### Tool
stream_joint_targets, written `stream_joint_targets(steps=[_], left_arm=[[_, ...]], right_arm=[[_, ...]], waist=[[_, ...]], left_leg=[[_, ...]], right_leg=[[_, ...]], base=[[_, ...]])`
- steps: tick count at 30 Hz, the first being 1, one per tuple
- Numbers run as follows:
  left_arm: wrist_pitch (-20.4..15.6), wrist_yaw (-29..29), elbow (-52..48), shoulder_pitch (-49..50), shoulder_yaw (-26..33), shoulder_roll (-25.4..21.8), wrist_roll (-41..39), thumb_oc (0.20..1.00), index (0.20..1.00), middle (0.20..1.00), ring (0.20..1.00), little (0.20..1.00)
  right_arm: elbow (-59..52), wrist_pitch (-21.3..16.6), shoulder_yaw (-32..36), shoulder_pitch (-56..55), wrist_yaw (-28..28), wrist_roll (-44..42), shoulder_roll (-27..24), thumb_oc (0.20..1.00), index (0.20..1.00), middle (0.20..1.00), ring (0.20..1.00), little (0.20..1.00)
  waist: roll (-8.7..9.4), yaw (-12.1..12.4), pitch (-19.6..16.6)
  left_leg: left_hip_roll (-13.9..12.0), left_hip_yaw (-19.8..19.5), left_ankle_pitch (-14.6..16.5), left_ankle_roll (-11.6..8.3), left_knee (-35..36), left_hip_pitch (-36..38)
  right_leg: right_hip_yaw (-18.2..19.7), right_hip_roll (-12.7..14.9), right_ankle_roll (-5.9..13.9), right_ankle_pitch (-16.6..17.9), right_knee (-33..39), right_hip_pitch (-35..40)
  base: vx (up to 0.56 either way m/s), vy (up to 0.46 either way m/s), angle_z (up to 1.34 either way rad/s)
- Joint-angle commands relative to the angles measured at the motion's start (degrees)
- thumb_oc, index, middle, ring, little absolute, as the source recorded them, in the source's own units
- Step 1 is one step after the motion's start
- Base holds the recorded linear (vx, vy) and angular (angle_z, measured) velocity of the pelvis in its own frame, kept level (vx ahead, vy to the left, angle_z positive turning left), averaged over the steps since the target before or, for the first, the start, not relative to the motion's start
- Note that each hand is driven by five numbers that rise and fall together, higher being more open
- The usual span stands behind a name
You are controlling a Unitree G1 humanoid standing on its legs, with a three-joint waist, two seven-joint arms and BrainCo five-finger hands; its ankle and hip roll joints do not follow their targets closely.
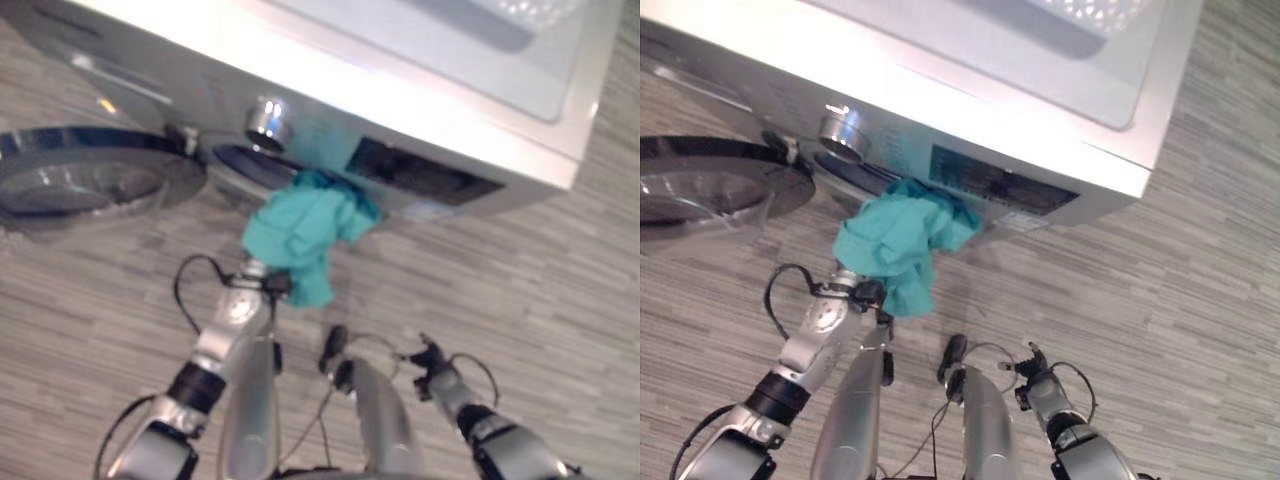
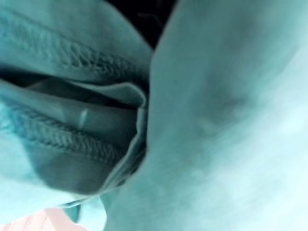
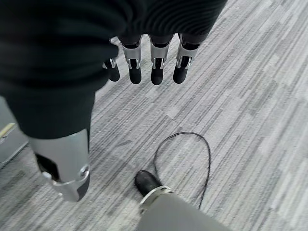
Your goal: Grab the laundry basket,head to the washer,open it,put in the laundry and shut it.
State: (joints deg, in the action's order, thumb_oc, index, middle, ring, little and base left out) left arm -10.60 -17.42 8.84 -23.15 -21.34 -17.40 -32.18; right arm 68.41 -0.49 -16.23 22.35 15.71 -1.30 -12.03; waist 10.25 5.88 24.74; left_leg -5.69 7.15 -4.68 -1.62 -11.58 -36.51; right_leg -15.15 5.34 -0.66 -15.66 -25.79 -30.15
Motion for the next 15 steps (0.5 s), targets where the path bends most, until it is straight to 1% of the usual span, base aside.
stream_joint_targets(steps=[1,3,6,7,8,9,11,13,15], left_arm=[[-4.1,-0.5,-3.8,-1.3,-3.2,3.9,-1.8,0.200,0.200,0.200,0.200,0.200],[-4.1,-0.9,-3.2,-2.4,-3.8,4.5,-2.3,0.200,0.200,0.200,0.200,0.200],[-4.1,-2.5,-0.2,-7.1,-5.5,6.4,-2.6,0.200,0.200,0.200,0.200,0.200],[-4.1,-2.5,-0.1,-7.2,-5.5,6.4,-2.6,0.200,0.200,0.200,0.200,0.200],[-4.1,-4.0,2.1,-9.8,-5.8,7.5,-2.5,0.200,0.200,0.200,0.200,0.200],[-4.1,-4.0,2.3,-9.9,-5.8,7.5,-2.5,0.200,0.200,0.200,0.200,0.200],[-4.4,-5.6,3.9,-12.8,-5.9,8.5,-2.2,0.200,0.200,0.200,0.200,0.200],[-4.7,-7.7,5.1,-16.6,-5.2,9.6,-1.3,0.200,0.200,0.200,0.200,0.200],[-4.9,-8.6,5.9,-18.4,-5.2,10.5,-1.1,0.200,0.200,0.200,0.200,0.200]], right_arm=[[-0.2,0.1,-1.9,-2.7,2.1,-3.1,-1.1,1.000,1.000,1.000,1.000,1.000],[-0.6,0.0,-2.0,-2.4,2.3,-3.4,-1.0,1.000,1.000,1.000,1.000,1.000],[-2.6,-0.3,-2.8,-2.5,3.0,-4.0,-0.7,1.000,1.000,1.000,1.000,1.000],[-2.7,-0.3,-2.8,-2.5,3.1,-4.0,-0.7,1.000,1.000,1.000,1.000,1.000],[-3.8,-0.6,-2.6,-3.5,3.2,-4.8,-0.8,1.000,1.000,1.000,1.000,1.000],[-3.9,-0.5,-2.6,-3.5,3.3,-4.8,-0.8,1.000,1.000,1.000,1.000,1.000],[-4.9,-0.8,-2.4,-4.2,3.5,-5.8,-0.7,1.000,1.000,1.000,1.000,1.000],[-6.9,-1.5,-2.6,-5.0,4.1,-6.1,-0.6,1.000,1.000,1.000,1.000,1.000],[-8.1,-1.8,-2.9,-5.6,4.3,-6.2,-0.4,1.000,1.000,1.000,1.000,1.000]], waist=[[-1.99,-0.5,-2.5],[-1.81,-0.8,-2.2],[-0.72,-2.3,-1.6],[-0.75,-2.3,-1.7],[-0.16,-3.5,-1.1],[-0.20,-3.6,-1.2],[0.32,-4.7,-1.1],[1.27,-6.2,-1.0],[1.83,-7.0,-1.2]], left_leg=[[2.0,-0.9,0.9,1.82,-3.6,-8.6],[2.0,-0.9,1.1,1.85,-3.8,-9.2],[1.7,-0.6,1.6,2.20,-4.3,-11.8],[1.7,-0.7,1.6,2.20,-4.4,-12.0],[1.5,-0.9,1.7,2.35,-5.3,-13.6],[1.5,-0.9,1.8,2.35,-5.4,-13.9],[1.5,-1.2,1.9,2.41,-5.6,-15.6],[1.1,-1.4,2.3,2.45,-6.4,-18.5],[0.9,-1.6,2.4,2.42,-7.0,-20.4]], right_leg=[[-2.8,0.0,0.66,-0.7,7.2,8.2],[-2.8,0.0,0.56,-0.8,6.8,7.3],[-2.4,-0.1,0.54,-0.6,5.6,3.7],[-2.4,-0.1,0.53,-0.7,5.5,3.4],[-2.4,-0.1,0.22,-0.8,4.2,1.2],[-2.4,-0.1,0.21,-0.9,4.1,1.0],[-2.3,-0.3,-0.10,-1.1,3.1,-1.5],[-2.5,-0.4,-0.30,-1.3,1.5,-5.2],[-3.0,-0.6,-0.52,-1.6,0.1,-7.6]], base=[[-0.02,-0.016,0.05],[-0.03,-0.006,0.06],[-0.04,-0.006,0.00],[-0.02,-0.032,-0.03],[-0.02,-0.023,-0.05],[-0.03,-0.035,-0.07],[-0.04,-0.030,-0.05],[-0.04,-0.040,0.01],[0.00,-0.043,0.01]])
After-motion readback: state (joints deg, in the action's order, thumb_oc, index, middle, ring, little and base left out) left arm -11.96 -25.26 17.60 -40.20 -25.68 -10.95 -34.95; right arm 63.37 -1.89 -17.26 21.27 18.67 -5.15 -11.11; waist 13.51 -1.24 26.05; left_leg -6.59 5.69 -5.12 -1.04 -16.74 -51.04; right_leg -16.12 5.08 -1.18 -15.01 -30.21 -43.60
